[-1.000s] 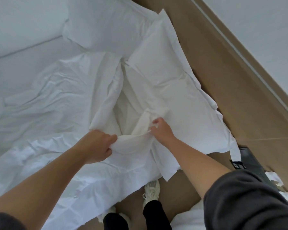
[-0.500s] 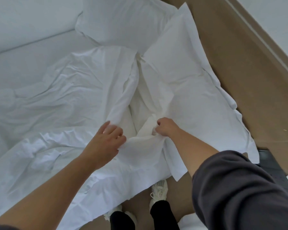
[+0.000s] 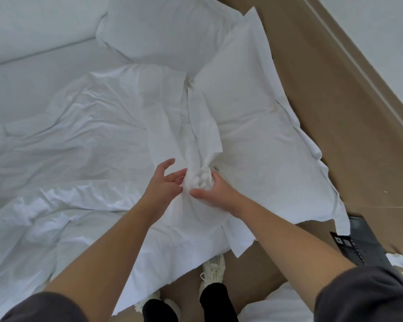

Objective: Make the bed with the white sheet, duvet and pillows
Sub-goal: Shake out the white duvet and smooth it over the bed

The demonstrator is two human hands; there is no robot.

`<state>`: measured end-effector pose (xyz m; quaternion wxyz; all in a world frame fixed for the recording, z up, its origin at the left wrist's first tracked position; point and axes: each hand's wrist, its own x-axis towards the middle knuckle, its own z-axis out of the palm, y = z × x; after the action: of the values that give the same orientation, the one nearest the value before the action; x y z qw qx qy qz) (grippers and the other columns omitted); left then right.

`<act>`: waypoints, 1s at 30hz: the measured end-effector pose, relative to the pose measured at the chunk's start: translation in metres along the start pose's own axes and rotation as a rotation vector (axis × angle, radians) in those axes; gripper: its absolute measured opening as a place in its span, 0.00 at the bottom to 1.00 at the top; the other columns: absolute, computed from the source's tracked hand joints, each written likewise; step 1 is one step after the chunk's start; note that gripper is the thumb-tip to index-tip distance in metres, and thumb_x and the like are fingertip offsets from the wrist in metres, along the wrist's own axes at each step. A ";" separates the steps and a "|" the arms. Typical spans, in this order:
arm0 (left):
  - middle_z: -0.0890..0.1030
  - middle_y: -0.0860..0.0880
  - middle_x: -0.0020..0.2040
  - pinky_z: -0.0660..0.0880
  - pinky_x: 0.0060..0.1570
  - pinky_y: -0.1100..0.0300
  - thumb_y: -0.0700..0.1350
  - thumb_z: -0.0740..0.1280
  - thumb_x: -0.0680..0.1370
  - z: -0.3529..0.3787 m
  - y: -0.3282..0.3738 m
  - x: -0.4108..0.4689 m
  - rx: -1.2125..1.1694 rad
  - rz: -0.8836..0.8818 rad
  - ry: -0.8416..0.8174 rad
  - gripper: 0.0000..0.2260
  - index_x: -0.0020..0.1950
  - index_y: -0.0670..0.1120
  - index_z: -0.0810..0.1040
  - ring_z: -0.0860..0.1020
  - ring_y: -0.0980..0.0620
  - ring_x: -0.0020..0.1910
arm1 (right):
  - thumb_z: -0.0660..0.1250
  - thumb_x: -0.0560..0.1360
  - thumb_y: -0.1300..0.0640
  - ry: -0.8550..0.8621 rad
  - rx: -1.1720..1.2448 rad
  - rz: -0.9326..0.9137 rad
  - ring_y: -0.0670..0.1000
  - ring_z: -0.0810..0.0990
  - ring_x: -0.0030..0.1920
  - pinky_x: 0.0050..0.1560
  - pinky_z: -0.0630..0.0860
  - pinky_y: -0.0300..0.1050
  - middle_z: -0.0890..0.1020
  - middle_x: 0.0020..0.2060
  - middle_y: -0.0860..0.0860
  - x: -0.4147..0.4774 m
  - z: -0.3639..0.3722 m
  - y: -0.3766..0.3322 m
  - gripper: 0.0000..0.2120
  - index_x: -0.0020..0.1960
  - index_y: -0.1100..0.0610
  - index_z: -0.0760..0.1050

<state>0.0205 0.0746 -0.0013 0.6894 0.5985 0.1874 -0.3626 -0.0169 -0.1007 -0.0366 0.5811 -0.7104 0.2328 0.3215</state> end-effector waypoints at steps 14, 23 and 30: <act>0.44 0.49 0.80 0.62 0.72 0.49 0.46 0.74 0.72 0.032 0.022 0.033 1.427 0.625 0.037 0.48 0.79 0.54 0.43 0.50 0.47 0.78 | 0.53 0.71 0.72 0.022 -0.083 0.019 0.51 0.77 0.37 0.32 0.73 0.37 0.79 0.38 0.54 -0.021 -0.074 -0.031 0.16 0.44 0.59 0.77; 0.80 0.55 0.57 0.67 0.67 0.53 0.58 0.65 0.73 0.081 0.088 0.056 2.158 0.606 -0.576 0.13 0.55 0.56 0.76 0.76 0.50 0.62 | 0.57 0.63 0.67 -0.367 -0.328 0.033 0.50 0.75 0.39 0.42 0.72 0.44 0.77 0.37 0.52 -0.045 -0.099 -0.047 0.11 0.40 0.59 0.75; 0.80 0.47 0.55 0.74 0.48 0.53 0.51 0.64 0.75 0.063 0.105 0.034 1.854 0.353 -0.153 0.14 0.59 0.49 0.74 0.78 0.44 0.54 | 0.71 0.74 0.45 -0.235 -0.121 -0.049 0.43 0.72 0.64 0.57 0.71 0.35 0.69 0.68 0.41 -0.070 -0.123 -0.024 0.36 0.76 0.44 0.56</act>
<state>0.1080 0.0071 0.0608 -0.0057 0.9020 -0.3143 -0.2958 -0.0253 -0.2181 0.0449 0.5683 -0.7071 0.1258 0.4015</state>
